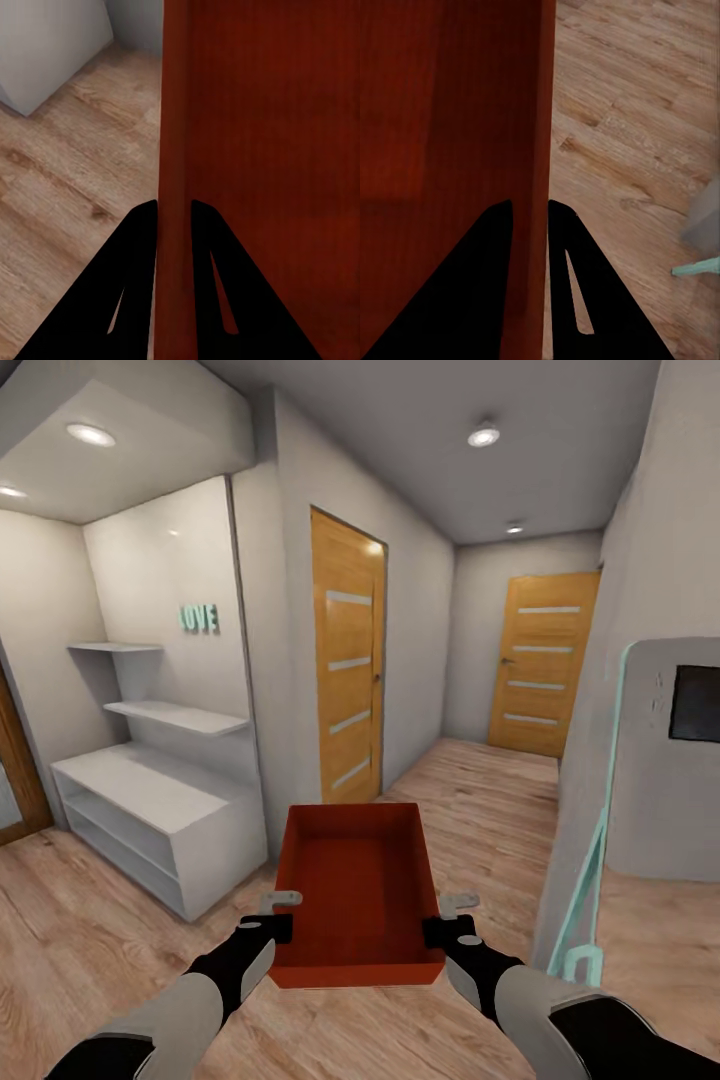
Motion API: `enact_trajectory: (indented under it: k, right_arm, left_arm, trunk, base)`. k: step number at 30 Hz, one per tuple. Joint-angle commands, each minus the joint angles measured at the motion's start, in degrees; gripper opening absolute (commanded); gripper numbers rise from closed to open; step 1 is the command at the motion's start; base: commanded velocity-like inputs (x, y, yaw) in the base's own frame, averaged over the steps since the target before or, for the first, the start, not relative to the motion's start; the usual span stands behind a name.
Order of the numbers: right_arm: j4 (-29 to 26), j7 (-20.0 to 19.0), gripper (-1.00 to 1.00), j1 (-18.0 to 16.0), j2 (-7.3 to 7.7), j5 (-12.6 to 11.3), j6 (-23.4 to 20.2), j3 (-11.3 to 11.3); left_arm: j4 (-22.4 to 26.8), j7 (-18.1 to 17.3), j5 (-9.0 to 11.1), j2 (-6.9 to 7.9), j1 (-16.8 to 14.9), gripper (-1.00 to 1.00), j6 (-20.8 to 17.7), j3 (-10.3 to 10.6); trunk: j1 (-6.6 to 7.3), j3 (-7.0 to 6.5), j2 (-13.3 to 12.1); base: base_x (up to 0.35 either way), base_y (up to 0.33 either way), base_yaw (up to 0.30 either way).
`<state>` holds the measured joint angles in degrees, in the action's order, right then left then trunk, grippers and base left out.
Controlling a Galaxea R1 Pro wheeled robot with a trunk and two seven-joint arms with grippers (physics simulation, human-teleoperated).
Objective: Move the two storage containers from the living room to the garage. In the garage, place one container on the floor and stack the other container on top of it (either order is fine).
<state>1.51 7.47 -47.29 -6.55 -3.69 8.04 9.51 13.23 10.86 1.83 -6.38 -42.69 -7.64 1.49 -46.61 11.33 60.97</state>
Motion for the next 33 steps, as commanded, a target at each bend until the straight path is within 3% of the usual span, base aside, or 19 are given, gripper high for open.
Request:
enact_trajectory:
  k: [1,21,33]
  right_arm:
    - [0.0,0.2,-1.0,-0.1,-0.22,0.3,0.2,-1.8]
    - [0.0,0.2,-1.0,-0.1,-0.22,0.3,0.1,-1.8]
    - [0.0,0.2,-1.0,-0.1,-0.28,0.3,0.1,-1.8]
  left_arm:
    - [0.2,0.6,3.4,-0.04,0.0,-1.0,-0.4,-1.9]
    - [0.2,0.6,3.4,-0.11,0.0,-1.0,-0.4,-1.9]
    - [0.2,0.6,3.4,-0.11,0.0,-1.0,-0.4,-1.9]
  trunk:
    - [-0.04,0.08,0.0]
    - [-0.04,0.08,0.0]
    - [-0.04,0.08,0.0]
  base:
    - [0.326,0.171,-0.034]
    - [0.322,0.182,-0.007]
    - [0.322,0.184,-0.253]
